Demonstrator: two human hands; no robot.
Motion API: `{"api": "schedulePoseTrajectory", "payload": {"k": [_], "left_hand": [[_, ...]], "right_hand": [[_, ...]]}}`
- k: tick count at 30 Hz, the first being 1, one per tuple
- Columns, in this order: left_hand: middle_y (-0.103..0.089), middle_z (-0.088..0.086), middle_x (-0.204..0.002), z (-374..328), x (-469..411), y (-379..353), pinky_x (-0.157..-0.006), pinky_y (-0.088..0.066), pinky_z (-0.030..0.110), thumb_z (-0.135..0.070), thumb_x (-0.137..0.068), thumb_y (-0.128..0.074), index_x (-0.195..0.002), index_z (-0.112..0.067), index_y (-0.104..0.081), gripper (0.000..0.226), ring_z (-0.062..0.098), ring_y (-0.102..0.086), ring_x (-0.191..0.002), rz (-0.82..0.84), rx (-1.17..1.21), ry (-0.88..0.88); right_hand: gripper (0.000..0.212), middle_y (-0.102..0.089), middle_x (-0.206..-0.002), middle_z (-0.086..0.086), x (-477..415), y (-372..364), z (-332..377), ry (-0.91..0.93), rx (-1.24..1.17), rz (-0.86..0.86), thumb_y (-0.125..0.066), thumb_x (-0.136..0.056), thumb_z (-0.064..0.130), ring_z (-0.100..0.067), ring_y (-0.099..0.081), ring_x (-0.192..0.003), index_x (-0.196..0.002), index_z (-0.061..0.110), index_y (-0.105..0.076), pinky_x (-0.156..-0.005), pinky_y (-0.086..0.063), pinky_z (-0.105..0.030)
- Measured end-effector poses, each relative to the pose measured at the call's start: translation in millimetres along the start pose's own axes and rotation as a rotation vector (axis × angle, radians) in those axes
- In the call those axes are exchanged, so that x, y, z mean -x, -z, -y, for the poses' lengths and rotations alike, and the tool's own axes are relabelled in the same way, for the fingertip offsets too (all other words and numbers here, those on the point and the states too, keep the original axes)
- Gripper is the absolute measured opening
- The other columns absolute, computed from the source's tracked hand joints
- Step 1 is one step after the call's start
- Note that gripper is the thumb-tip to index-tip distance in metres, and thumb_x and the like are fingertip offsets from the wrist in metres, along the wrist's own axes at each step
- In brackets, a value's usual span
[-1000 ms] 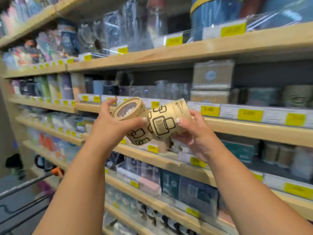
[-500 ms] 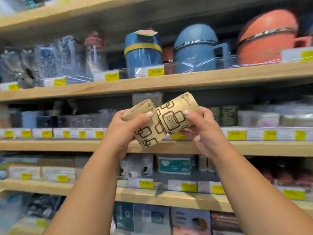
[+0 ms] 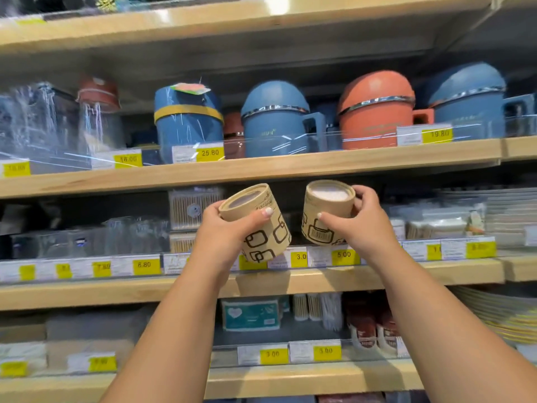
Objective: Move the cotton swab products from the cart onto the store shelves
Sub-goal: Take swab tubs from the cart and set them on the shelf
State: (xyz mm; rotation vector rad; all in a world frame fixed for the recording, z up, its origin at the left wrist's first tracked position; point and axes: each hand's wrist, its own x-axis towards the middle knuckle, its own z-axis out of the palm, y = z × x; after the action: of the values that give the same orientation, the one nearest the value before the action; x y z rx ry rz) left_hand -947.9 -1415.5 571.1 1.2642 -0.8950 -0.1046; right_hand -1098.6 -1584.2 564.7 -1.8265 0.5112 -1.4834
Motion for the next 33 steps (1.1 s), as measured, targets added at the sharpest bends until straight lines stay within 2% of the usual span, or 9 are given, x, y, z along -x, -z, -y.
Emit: {"api": "schedulePoseTrajectory", "payload": {"k": [4, 7, 12, 16, 20, 23, 26, 30, 33], "left_hand": [[-0.071, 0.002, -0.107, 2.3, -4.3, -6.4, -0.080, -0.056, 0.041, -0.053, -0.036, -0.086, -0.119, -0.021, -0.054, 0.094, 0.021, -0.068, -0.096, 0.001, 0.005, 0.015], [-0.069, 0.002, -0.107, 4.2, -5.5, -10.1, -0.080, -0.055, 0.041, -0.045, -0.050, -0.088, -0.120, -0.021, -0.052, 0.083, 0.021, -0.067, -0.096, -0.001, 0.007, 0.031], [-0.069, 0.003, -0.107, 7.4, -9.9, -13.6, -0.083, -0.055, 0.046, -0.037, -0.062, -0.085, -0.120, -0.022, -0.053, 0.068, 0.023, -0.067, -0.096, -0.008, 0.033, 0.063], [-0.071, 0.003, -0.105, 7.0, -17.1, -18.4, -0.081, -0.056, 0.046, -0.037, -0.064, -0.084, -0.116, -0.022, -0.058, 0.060, 0.024, -0.068, -0.094, 0.017, 0.008, 0.065], [-0.070, 0.003, -0.104, 4.2, -28.1, -26.8, -0.078, -0.058, 0.044, -0.035, -0.064, -0.085, -0.110, -0.020, -0.058, 0.056, 0.023, -0.068, -0.092, 0.018, -0.028, 0.049], [-0.069, 0.003, -0.103, 4.3, -41.1, -33.7, -0.075, -0.058, 0.039, -0.034, -0.063, -0.087, -0.112, -0.015, -0.057, 0.061, 0.021, -0.068, -0.089, -0.024, -0.119, 0.036], [-0.066, 0.004, -0.106, 6.8, -54.6, -40.5, -0.069, -0.054, 0.032, -0.039, -0.062, -0.087, -0.116, -0.012, -0.054, 0.069, 0.020, -0.064, -0.090, -0.019, -0.268, 0.034], [-0.062, 0.009, -0.110, 12.9, -64.7, -50.6, -0.077, -0.053, 0.033, -0.043, -0.063, -0.085, -0.119, -0.007, -0.050, 0.075, 0.025, -0.061, -0.093, 0.022, -0.518, 0.057], [-0.057, 0.006, -0.106, 18.4, -62.8, -55.5, -0.078, -0.051, 0.033, -0.044, -0.068, -0.082, -0.121, -0.007, -0.047, 0.074, 0.024, -0.057, -0.091, 0.067, -0.651, 0.070]], "right_hand": [[0.075, -0.060, -0.116, 0.000, -17.4, 2.3, -4.8, -0.076, 0.150, 0.036, -0.082, -0.070, 0.032, -0.018, -0.059, -0.103, -0.131, 0.014, -0.042, -0.089, -0.051, -0.037], [0.073, -0.060, -0.123, -0.005, -28.8, -1.5, -5.1, -0.121, 0.219, 0.079, -0.077, -0.074, 0.037, -0.021, -0.058, -0.108, -0.133, 0.010, -0.044, -0.093, -0.048, -0.036], [0.061, -0.060, -0.117, -0.005, -34.8, -7.4, -6.9, -0.177, 0.294, 0.185, -0.071, -0.082, 0.032, -0.020, -0.055, -0.097, -0.134, 0.013, -0.044, -0.080, -0.043, -0.030], [0.071, -0.056, -0.130, -0.010, -40.1, -10.0, -9.7, -0.205, 0.442, 0.271, -0.069, -0.081, 0.031, -0.026, -0.055, -0.113, -0.142, 0.016, -0.035, -0.095, -0.045, -0.033], [0.070, -0.052, -0.135, -0.011, -39.5, -5.6, -7.0, -0.194, 0.563, 0.310, -0.064, -0.085, 0.024, -0.026, -0.055, -0.115, -0.147, 0.021, -0.031, -0.091, -0.044, -0.030], [0.066, -0.059, -0.127, -0.011, -35.4, -2.9, -10.6, -0.176, 0.620, 0.237, -0.060, -0.087, 0.017, -0.026, -0.058, -0.111, -0.146, 0.022, -0.032, -0.085, -0.047, -0.030], [0.054, -0.060, -0.119, -0.011, -27.4, -1.2, -13.9, -0.141, 0.607, 0.178, -0.057, -0.087, 0.015, -0.027, -0.059, -0.106, -0.139, 0.021, -0.041, -0.078, -0.045, -0.031], [0.042, -0.048, -0.124, -0.006, -13.2, -4.2, -20.4, 0.029, 0.692, 0.168, -0.052, -0.089, 0.019, -0.025, -0.052, -0.109, -0.131, 0.022, -0.049, -0.090, -0.046, -0.035], [0.043, -0.045, -0.123, -0.003, -4.4, -8.1, -24.5, 0.133, 0.779, 0.181, -0.048, -0.091, 0.024, -0.025, -0.043, -0.117, -0.133, 0.027, -0.045, -0.095, -0.042, -0.038]]}}
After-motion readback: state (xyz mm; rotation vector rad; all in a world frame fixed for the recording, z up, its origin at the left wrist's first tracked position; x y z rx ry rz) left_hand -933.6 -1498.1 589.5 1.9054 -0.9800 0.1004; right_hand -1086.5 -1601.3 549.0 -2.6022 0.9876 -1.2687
